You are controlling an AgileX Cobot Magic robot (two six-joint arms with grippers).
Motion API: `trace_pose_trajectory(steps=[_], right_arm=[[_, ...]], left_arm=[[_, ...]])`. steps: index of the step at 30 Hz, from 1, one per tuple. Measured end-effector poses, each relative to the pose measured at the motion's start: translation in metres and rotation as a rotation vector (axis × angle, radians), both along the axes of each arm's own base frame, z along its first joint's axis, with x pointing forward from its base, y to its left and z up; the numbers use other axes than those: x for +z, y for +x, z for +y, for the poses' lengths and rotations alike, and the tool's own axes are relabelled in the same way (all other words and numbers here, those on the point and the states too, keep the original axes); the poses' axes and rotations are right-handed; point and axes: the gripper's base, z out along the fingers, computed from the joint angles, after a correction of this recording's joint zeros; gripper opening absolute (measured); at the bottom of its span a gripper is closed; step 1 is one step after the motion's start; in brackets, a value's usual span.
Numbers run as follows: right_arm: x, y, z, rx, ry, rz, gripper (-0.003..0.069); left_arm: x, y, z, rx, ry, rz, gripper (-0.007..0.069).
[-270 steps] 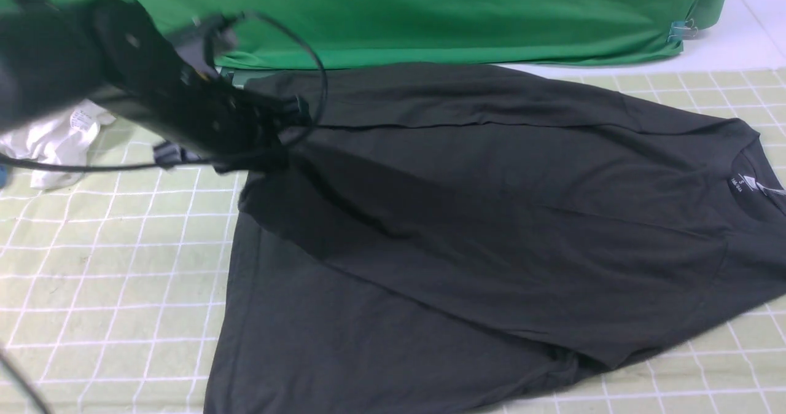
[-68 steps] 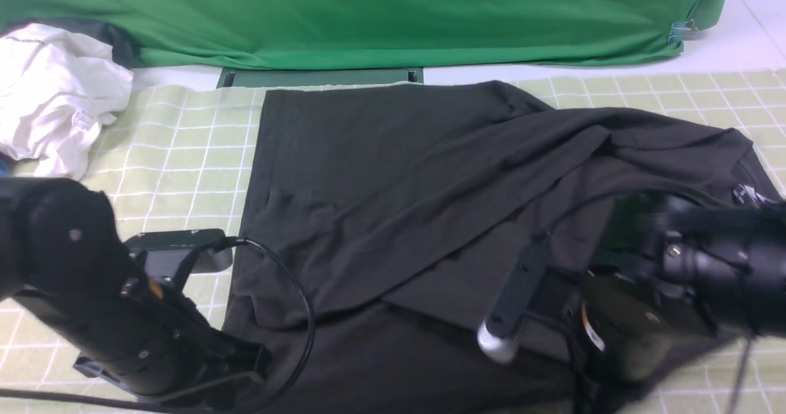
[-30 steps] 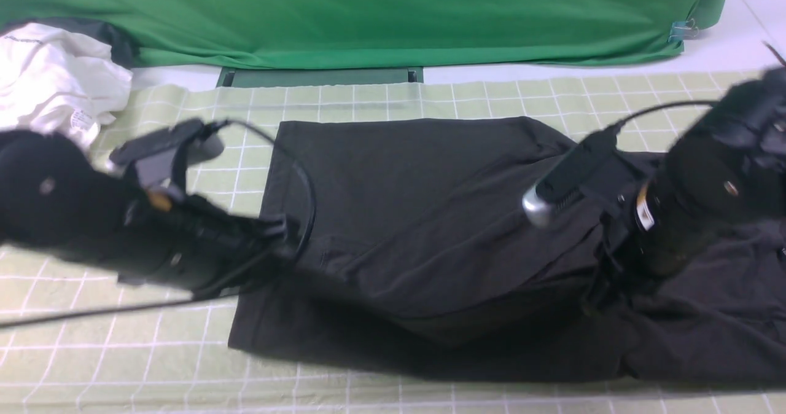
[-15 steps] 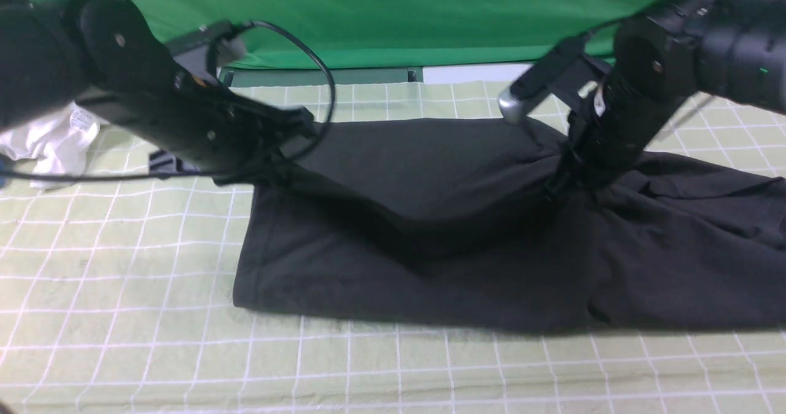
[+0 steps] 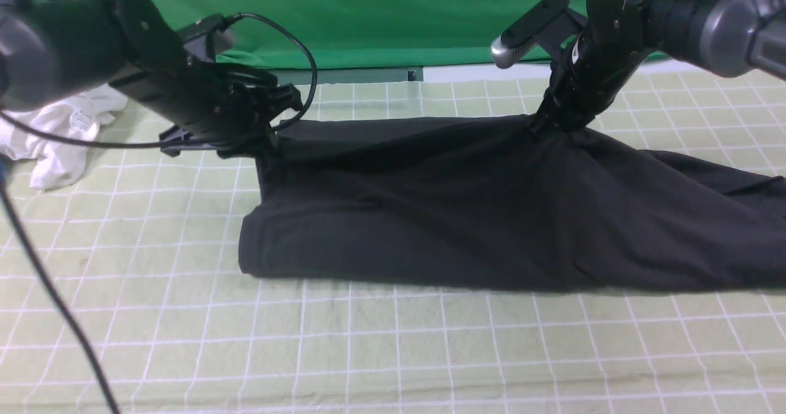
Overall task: Fold a long-sleeved shirt over a green coffee tablecloth.
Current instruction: 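Fold the black garment in half by bringing its near edge over to the far edge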
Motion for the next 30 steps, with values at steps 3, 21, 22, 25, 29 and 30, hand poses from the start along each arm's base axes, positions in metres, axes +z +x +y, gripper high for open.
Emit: trace_pose_trajectory(steps=[3, 21, 22, 25, 29, 30], right_arm=[[-0.014, 0.011, -0.001, -0.001, 0.011, -0.019, 0.0025], [-0.034, 0.033, 0.003, 0.065, 0.020, -0.171, 0.0353], [-0.033, 0.034, 0.003, 0.066, 0.022, -0.178, 0.0370], [-0.023, 0.037, 0.004, 0.066, 0.019, -0.202, 0.0398], [0.012, 0.042, 0.002, 0.039, 0.015, -0.238, 0.0408], [0.012, 0.042, 0.002, 0.039, 0.015, -0.238, 0.0408]], left_arm=[[-0.012, 0.019, 0.002, 0.009, -0.001, 0.003, 0.0021], [-0.032, 0.060, 0.018, 0.094, -0.047, -0.053, 0.0095], [-0.030, 0.061, 0.018, 0.096, -0.050, -0.061, 0.0119], [-0.022, 0.066, 0.019, 0.110, -0.058, -0.089, 0.0208], [0.013, 0.078, 0.026, 0.112, -0.076, -0.161, 0.0398], [0.015, 0.079, 0.027, 0.111, -0.077, -0.164, 0.0405]])
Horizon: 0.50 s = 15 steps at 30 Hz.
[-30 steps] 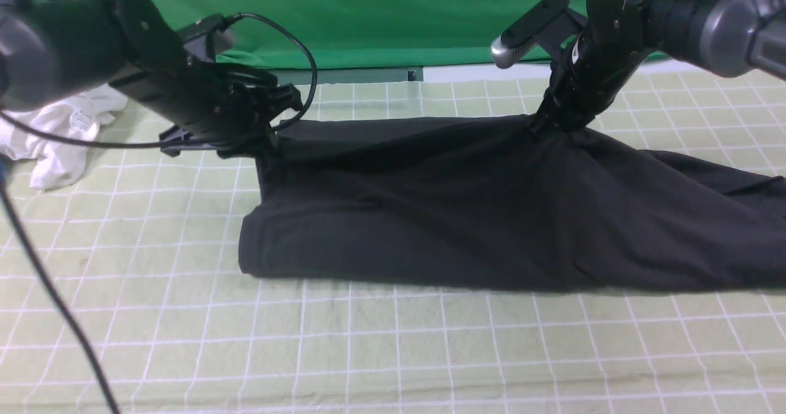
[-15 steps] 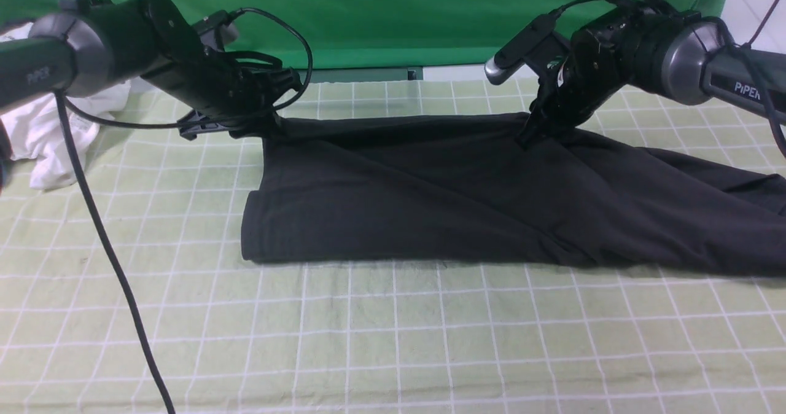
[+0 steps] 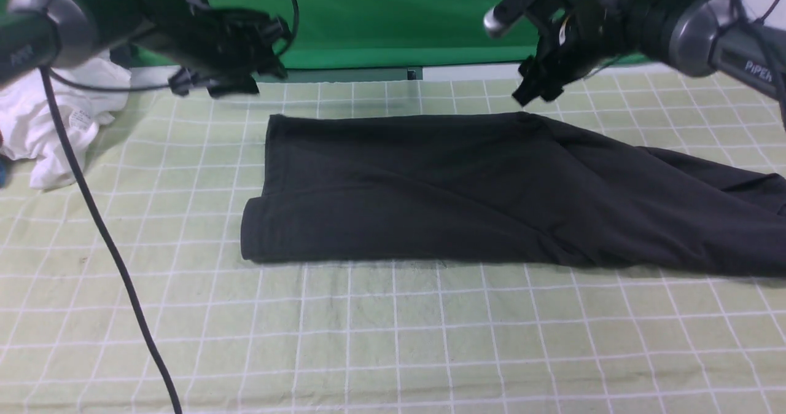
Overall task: Fold a long-sleeved shirt over a green coffee tablecloth.
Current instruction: 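Fold the black garment in half by bringing its near edge over to the far edge, then pull the folded dark garment lengthwise by its ends to straighten it flat on the table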
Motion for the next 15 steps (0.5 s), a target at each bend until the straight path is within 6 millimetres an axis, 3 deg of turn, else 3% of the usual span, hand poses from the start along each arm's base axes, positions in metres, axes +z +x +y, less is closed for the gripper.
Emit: trace_pose_trajectory(steps=[3, 6, 10, 15], right_arm=[[0.047, -0.007, -0.006, -0.044, -0.004, -0.010, 0.0405], [0.084, -0.020, -0.013, -0.088, -0.012, 0.011, 0.0328], [0.110, -0.040, -0.025, -0.149, -0.045, 0.099, 0.0093], [0.119, -0.061, -0.052, -0.225, -0.030, 0.203, 0.0005]], left_arm=[[0.044, 0.004, 0.008, -0.041, -0.010, -0.025, 0.0496], [0.071, -0.001, 0.008, -0.117, 0.006, -0.014, 0.0490], [0.078, -0.011, -0.002, -0.213, 0.007, 0.048, 0.0349], [0.071, -0.020, -0.009, -0.317, 0.014, 0.146, 0.0097]])
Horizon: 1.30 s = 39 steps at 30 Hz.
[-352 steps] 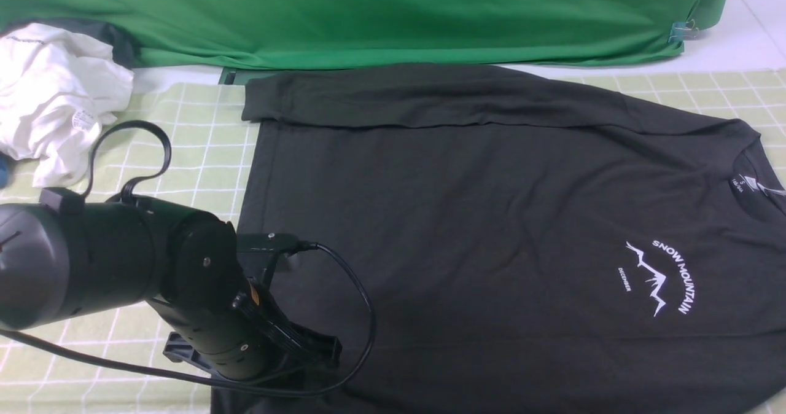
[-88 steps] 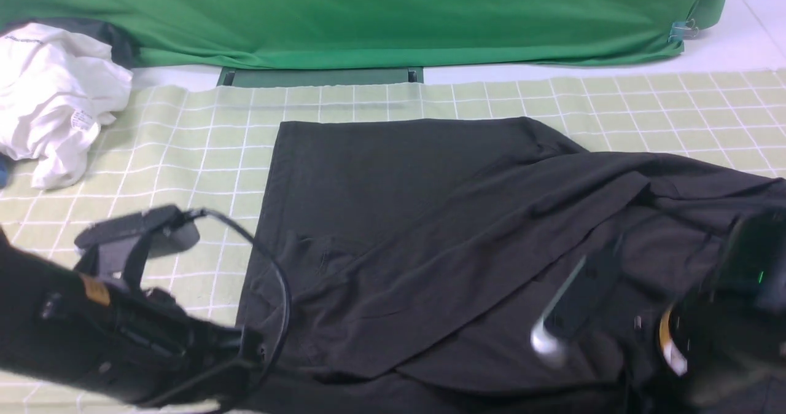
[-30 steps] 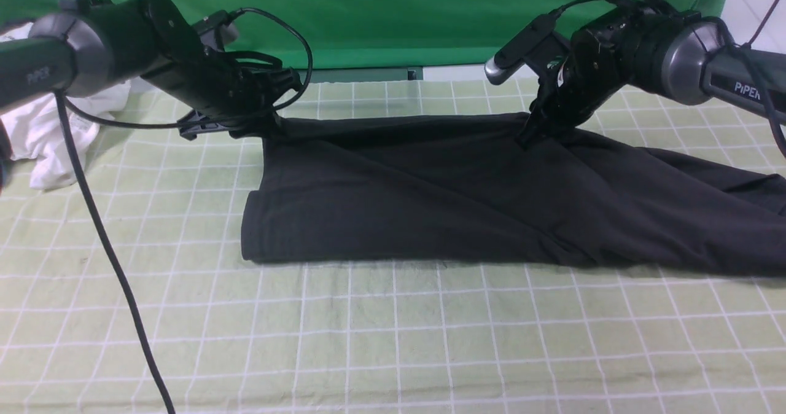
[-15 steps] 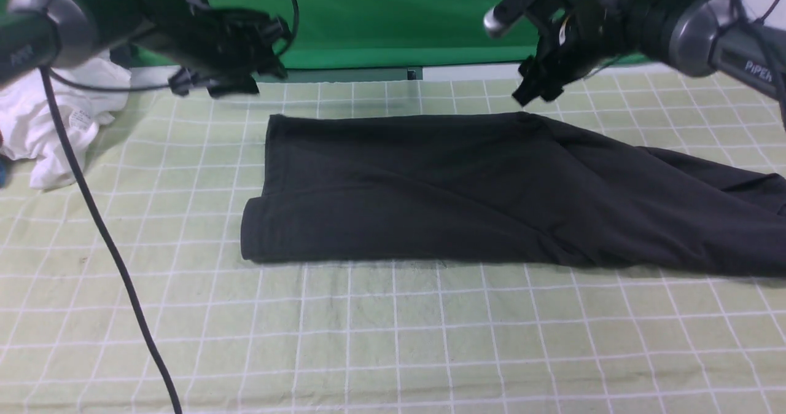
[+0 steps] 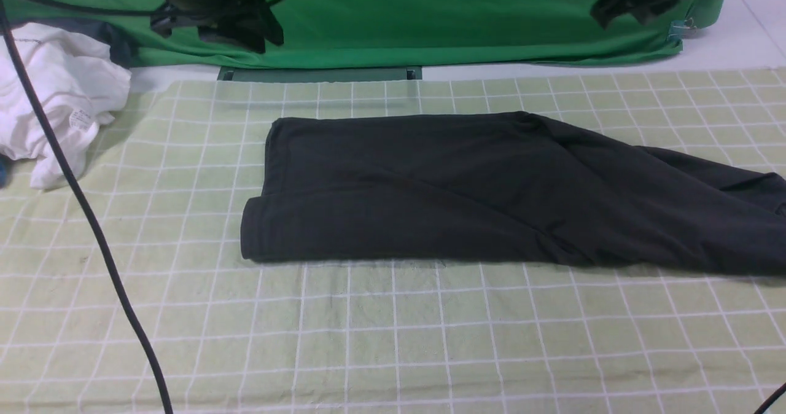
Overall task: Fold a long-sleeved shirt over a green coffee tablecloth.
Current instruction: 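Pull the folded dark garment lengthwise by its ends to straighten it flat on the table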
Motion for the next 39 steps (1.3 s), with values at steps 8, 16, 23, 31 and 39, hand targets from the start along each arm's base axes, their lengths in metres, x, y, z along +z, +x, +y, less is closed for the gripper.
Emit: trace_pose_trajectory(steps=[8, 16, 23, 31, 39], right_arm=[[-0.054, -0.051, -0.105, -0.277, 0.099, 0.236, 0.0001], [-0.120, -0.065, -0.188, -0.548, 0.209, 0.404, 0.0270], [-0.166, -0.063, -0.221, -0.678, 0.306, 0.499, 0.0367], [-0.181, -0.062, -0.217, -0.670, 0.352, 0.564, 0.0211], [-0.164, -0.060, -0.216, -0.639, 0.363, 0.526, 0.0030]], left_arm=[[0.000, -0.002, -0.001, -0.020, -0.010, 0.012, 0.0012], [0.000, -0.001, -0.002, -0.025, -0.015, -0.002, 0.0013], [0.001, 0.001, -0.001, -0.017, -0.017, -0.016, 0.0013], [0.000, 0.001, -0.001, -0.015, -0.016, -0.022, 0.0013], [0.000, 0.000, -0.002, -0.039, -0.007, -0.021, 0.0013]])
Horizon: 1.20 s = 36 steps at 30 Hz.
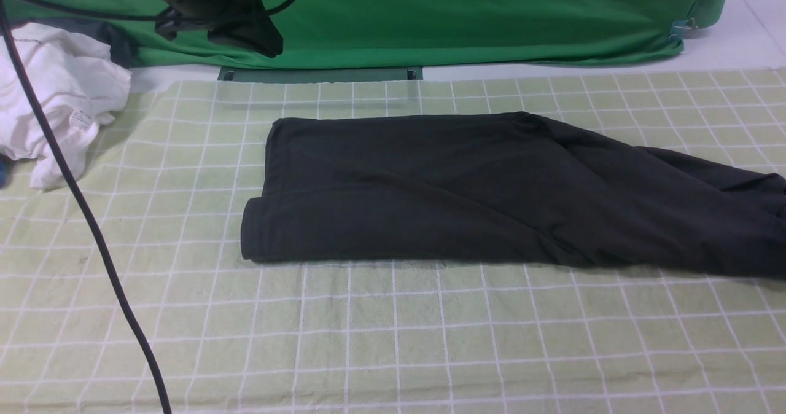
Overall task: Fold a long-sleeved shirt over a green coffee tablecloth.
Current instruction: 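Pull the folded dark garment lengthwise by its ends to straighten it flat on the table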
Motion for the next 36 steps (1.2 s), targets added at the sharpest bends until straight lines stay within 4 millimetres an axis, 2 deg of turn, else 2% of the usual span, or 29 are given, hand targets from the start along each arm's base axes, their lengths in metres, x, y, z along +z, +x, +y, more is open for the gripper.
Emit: trace_pose_trajectory(steps=[2, 3, 4, 6, 9, 12, 16, 20, 22, 23, 24, 25, 28, 32, 36], right_arm=[[0.019, 0.005, -0.001, -0.004, -0.018, -0.059, 0.0030], [0.021, 0.005, -0.002, -0.004, -0.020, -0.064, 0.0030], [0.038, 0.010, -0.003, -0.006, -0.035, -0.120, 0.0030], [0.054, 0.016, -0.003, -0.003, -0.048, -0.173, 0.0030], [0.067, 0.025, -0.001, 0.019, -0.069, -0.241, 0.0030], [0.068, 0.033, 0.002, 0.041, -0.085, -0.293, 0.0041], [0.051, 0.043, 0.001, 0.050, -0.104, -0.304, 0.0092], [0.028, 0.049, -0.005, 0.065, -0.139, -0.253, 0.0211], [0.021, 0.050, -0.008, 0.042, -0.149, -0.234, 0.0293], [0.021, 0.049, -0.009, 0.025, -0.152, -0.226, 0.0351], [0.022, 0.049, -0.010, 0.022, -0.153, -0.227, 0.0359], [0.026, 0.047, -0.012, 0.011, -0.152, -0.210, 0.0420], [0.041, 0.042, -0.018, -0.030, -0.140, -0.164, 0.0503], [0.064, 0.033, -0.025, -0.073, -0.124, -0.153, 0.0545], [0.061, 0.032, -0.026, -0.077, -0.112, -0.131, 0.0552]], left_arm=[[0.000, 0.000, 0.000, -0.002, 0.000, 0.003, 0.0013], [0.000, 0.000, 0.000, -0.002, 0.000, 0.003, 0.0013], [0.000, 0.000, 0.000, -0.002, 0.000, 0.004, 0.0013], [0.000, 0.000, 0.000, -0.003, 0.000, 0.005, 0.0013], [-0.001, -0.001, 0.000, -0.012, 0.002, 0.014, 0.0013], [-0.002, -0.002, 0.002, -0.034, 0.037, 0.005, 0.0013], [-0.004, -0.002, 0.006, -0.032, 0.094, 0.008, 0.0013], [-0.005, -0.002, 0.010, -0.002, 0.132, 0.022, 0.0013], [-0.006, -0.002, 0.011, 0.020, 0.139, 0.032, 0.0013], [-0.006, -0.002, 0.011, 0.024, 0.138, 0.033, 0.0013], [-0.006, -0.002, 0.011, 0.025, 0.137, 0.034, 0.0013], [-0.006, -0.002, 0.011, 0.028, 0.135, 0.035, 0.0013], [-0.006, -0.002, 0.011, 0.030, 0.135, 0.036, 0.0013], [-0.006, -0.002, 0.012, 0.030, 0.138, 0.036, 0.0013], [-0.006, -0.002, 0.012, 0.030, 0.139, 0.036, 0.0013]])
